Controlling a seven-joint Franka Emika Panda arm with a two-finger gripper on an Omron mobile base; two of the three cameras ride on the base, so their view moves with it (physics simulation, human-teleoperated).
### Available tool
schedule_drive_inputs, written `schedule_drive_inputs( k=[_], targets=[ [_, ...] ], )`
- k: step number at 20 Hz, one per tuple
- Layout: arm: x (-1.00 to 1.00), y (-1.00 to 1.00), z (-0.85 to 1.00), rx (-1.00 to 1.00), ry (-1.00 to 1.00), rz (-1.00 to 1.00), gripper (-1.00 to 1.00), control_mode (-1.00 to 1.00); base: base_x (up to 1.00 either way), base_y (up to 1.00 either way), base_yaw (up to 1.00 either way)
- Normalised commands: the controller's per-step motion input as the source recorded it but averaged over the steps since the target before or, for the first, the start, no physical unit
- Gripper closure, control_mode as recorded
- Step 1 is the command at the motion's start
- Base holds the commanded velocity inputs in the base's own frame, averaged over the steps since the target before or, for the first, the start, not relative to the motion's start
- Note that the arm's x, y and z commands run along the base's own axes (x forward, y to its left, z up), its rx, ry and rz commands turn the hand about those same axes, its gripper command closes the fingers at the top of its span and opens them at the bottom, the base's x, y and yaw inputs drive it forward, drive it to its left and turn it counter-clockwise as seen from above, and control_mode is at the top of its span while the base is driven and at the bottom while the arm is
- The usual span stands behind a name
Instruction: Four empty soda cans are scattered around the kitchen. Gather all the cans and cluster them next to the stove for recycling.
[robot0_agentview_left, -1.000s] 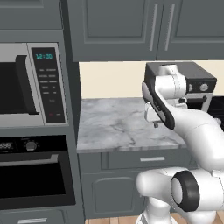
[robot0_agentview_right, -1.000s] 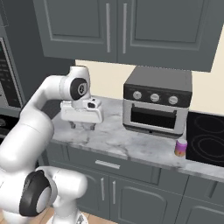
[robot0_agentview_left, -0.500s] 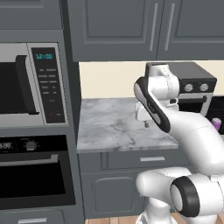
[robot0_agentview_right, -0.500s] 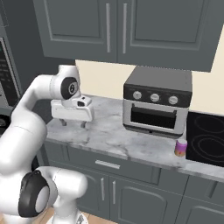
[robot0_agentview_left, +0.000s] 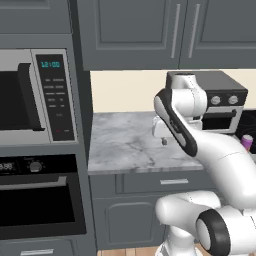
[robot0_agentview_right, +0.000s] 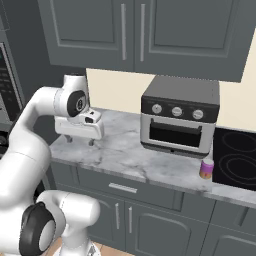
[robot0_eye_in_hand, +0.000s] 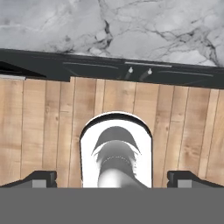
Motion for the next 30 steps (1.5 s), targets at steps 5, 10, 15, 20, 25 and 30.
schedule_drive_inputs(
  k=[5,10,15,20,25,30],
  targets=[
    [0.00,0.00,0.08,0.02,-0.10,0.00,-1.00,-1.00,0.00,0.00,0.00],
    [-0.01,0.00,0.11,0.00,-0.12,0.00,-1.00,-1.00,0.00,0.00,0.00],
    [-0.05,0.00,0.08,0.00,-0.09,0.00,-1.00,-1.00,0.00,0.00,0.00],
    [0.00,0.00,0.00,0.00,0.00,0.00,-1.00,1.00,-0.35,0.00,0.00],
    [0.00,0.00,0.00,0.00,0.00,0.00,-1.00,1.00,-0.68,-0.02,0.00],
    [0.00,0.00,0.00,0.00,0.00,0.00,-1.00,1.00,-0.76,0.00,0.00]
  ],
)
